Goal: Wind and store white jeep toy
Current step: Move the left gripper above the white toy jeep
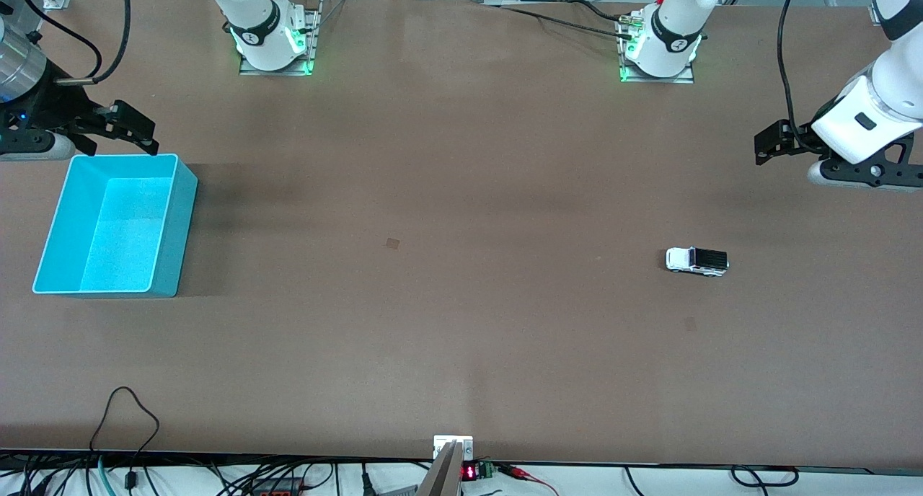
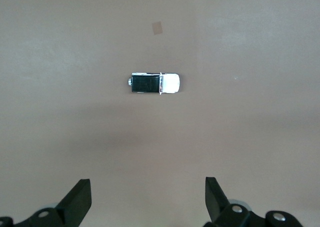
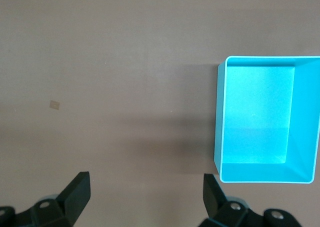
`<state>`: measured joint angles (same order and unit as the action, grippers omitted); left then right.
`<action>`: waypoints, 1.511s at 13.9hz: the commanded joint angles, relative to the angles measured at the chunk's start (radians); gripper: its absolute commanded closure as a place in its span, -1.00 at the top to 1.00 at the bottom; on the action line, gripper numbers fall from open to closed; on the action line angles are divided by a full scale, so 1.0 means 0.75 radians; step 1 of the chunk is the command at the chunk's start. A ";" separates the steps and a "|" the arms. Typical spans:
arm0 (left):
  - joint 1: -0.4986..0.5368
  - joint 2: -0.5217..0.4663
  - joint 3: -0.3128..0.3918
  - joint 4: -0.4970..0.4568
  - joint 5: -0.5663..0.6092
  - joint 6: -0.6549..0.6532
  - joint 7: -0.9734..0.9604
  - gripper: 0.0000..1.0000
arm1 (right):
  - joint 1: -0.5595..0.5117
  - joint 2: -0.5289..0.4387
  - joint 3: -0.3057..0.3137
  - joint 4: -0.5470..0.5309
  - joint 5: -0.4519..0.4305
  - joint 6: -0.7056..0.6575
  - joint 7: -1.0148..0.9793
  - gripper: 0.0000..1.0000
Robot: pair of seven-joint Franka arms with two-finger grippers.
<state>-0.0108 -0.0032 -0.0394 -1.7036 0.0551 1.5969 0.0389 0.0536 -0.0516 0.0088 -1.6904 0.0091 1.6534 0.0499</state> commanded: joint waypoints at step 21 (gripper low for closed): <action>0.119 0.266 0.005 -0.170 -0.006 0.249 1.121 1.00 | -0.012 -0.009 0.003 0.008 0.016 -0.022 -0.015 1.00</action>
<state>0.0717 0.1741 -0.0338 -1.8008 0.0553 1.7132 0.7205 0.0530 -0.0515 0.0080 -1.6903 0.0091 1.6518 0.0499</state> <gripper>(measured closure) 0.000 0.000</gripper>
